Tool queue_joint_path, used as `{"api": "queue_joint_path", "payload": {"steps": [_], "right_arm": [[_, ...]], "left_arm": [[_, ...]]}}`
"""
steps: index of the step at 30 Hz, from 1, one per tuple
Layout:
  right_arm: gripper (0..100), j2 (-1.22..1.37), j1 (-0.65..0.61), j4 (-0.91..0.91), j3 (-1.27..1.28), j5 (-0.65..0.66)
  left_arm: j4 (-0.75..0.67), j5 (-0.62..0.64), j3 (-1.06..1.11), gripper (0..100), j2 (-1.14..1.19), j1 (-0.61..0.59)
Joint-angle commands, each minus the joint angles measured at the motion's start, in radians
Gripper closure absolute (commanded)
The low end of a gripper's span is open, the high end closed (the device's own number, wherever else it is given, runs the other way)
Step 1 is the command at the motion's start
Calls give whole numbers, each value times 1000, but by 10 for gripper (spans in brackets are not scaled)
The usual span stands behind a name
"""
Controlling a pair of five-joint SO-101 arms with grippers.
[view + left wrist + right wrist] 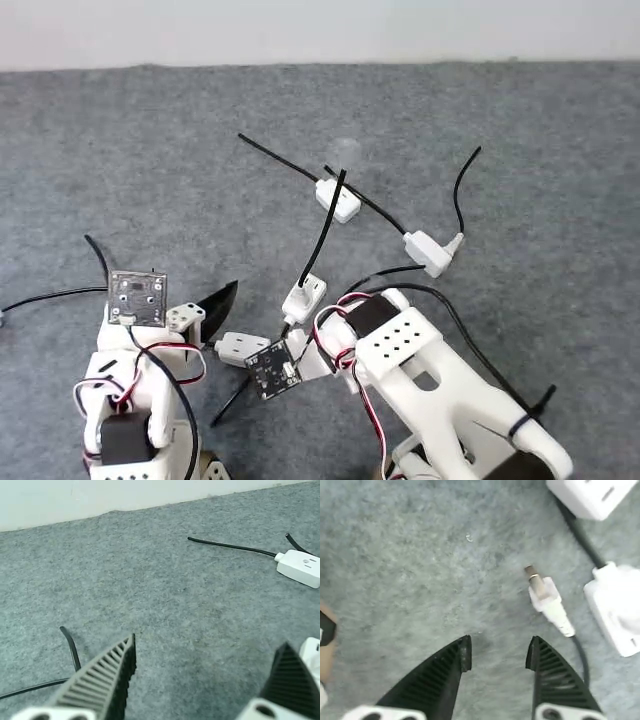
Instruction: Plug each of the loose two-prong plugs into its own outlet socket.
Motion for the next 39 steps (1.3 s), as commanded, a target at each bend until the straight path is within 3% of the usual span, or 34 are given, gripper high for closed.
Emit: {"api": "queue_joint_path", "payload": {"steps": [1, 6, 17, 24, 30, 39], "right_arm": [[770, -18, 10, -56, -57, 26], [764, 91, 8, -156, -61, 52], [764, 311, -62, -160, -192, 97], [774, 341, -101, -160, -199, 97], [876, 343, -104, -162, -198, 101], [879, 343, -102, -166, -198, 101]], "left_arm": [[-44, -21, 7, 586, -12, -6], [-61, -23, 19, 586, -12, -8], [-63, -25, 21, 586, -12, -8], [-63, -25, 21, 586, -12, -8], [-63, -25, 21, 586, -12, -8], [-63, -25, 21, 586, -12, -8]]}}
